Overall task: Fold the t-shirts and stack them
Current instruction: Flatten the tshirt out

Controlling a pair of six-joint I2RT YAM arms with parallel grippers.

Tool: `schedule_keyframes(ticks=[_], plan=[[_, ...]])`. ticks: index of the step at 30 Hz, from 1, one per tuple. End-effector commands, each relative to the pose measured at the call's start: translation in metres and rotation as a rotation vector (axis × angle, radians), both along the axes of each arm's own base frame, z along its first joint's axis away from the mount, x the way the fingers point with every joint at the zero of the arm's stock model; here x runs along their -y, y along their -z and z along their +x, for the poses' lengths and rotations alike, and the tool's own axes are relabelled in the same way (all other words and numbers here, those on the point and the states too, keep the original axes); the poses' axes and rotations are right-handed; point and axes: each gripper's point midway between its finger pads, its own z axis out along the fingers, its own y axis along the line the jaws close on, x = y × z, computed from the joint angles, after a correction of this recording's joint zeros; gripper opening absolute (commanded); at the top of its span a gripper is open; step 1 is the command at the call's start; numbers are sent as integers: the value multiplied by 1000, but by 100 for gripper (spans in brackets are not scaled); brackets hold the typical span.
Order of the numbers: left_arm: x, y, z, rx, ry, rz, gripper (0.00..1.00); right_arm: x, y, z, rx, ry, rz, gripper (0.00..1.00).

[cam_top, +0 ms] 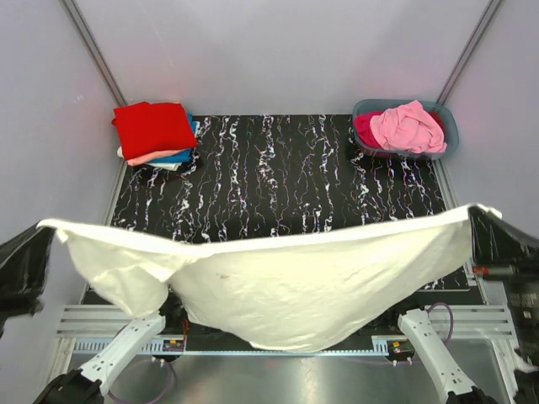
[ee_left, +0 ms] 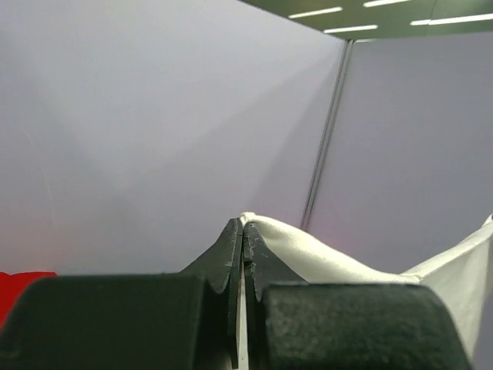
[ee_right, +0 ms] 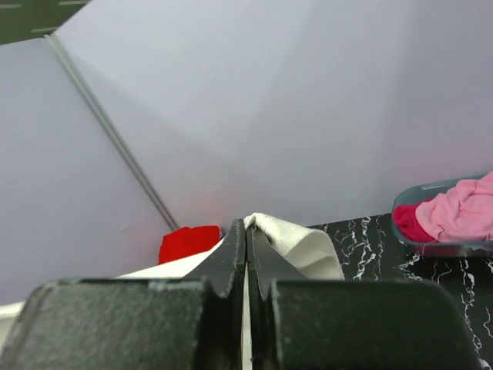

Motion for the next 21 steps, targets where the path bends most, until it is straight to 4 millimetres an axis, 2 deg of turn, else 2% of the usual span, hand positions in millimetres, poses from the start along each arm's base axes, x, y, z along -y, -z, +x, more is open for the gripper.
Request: schedule_keyframes(ticks=[1,2,3,4,5,6,7,8,9,10,11,12,13,14,15,16,17,18,19,20,21], plan=[[26,1,79,-94,-72,96,0,2,12,90,-158,108,6,0],[25,7,106,-151,-134,95,0,-3,14,104,-181,94,18,0],[28,18,129,-202,-167,108,0,-13,30,139,-266,81,3,0],[37,31,165,-283,-205,157,0,-19,38,160,-318,72,-1,0],[34,44,188,-354,-272,180,0,-31,70,207,-462,66,-36,0],[36,58,212,-416,-314,217,0,-34,77,229,-515,78,-42,0],[50,86,261,-524,-355,315,0,-34,102,251,-628,107,-63,0],[51,106,289,-598,-407,362,0,-33,120,274,-701,146,-73,0],[39,122,315,-684,-460,392,0,-30,156,322,-821,217,-112,0],[58,181,377,-863,-386,473,0,-21,180,346,-886,272,-123,0],[51,217,401,-991,-396,507,0,-29,241,391,-1032,233,-147,0],[31,241,428,-1081,-453,502,0,-31,244,418,-1038,196,-124,0],[31,285,479,-1193,-461,508,0,-32,273,428,-1149,159,-125,4],[33,309,485,-1298,-407,515,23,-38,344,453,-1325,109,-161,56],[31,323,502,-1338,-400,495,39,-35,312,474,-1261,134,-174,79],[38,357,506,-1417,-372,469,54,-29,330,461,-1373,156,-203,89],[43,360,514,-1393,-353,447,76,-32,342,467,-1394,154,-223,99],[47,343,507,-1351,-347,419,88,-33,334,472,-1354,153,-231,100],[46,376,494,-1418,-350,439,98,-34,331,473,-1333,151,-235,100],[48,368,501,-1353,-350,410,99,-35,298,466,-1248,144,-219,100],[49,366,494,-1344,-338,398,99,-37,323,454,-1300,124,-226,100]])
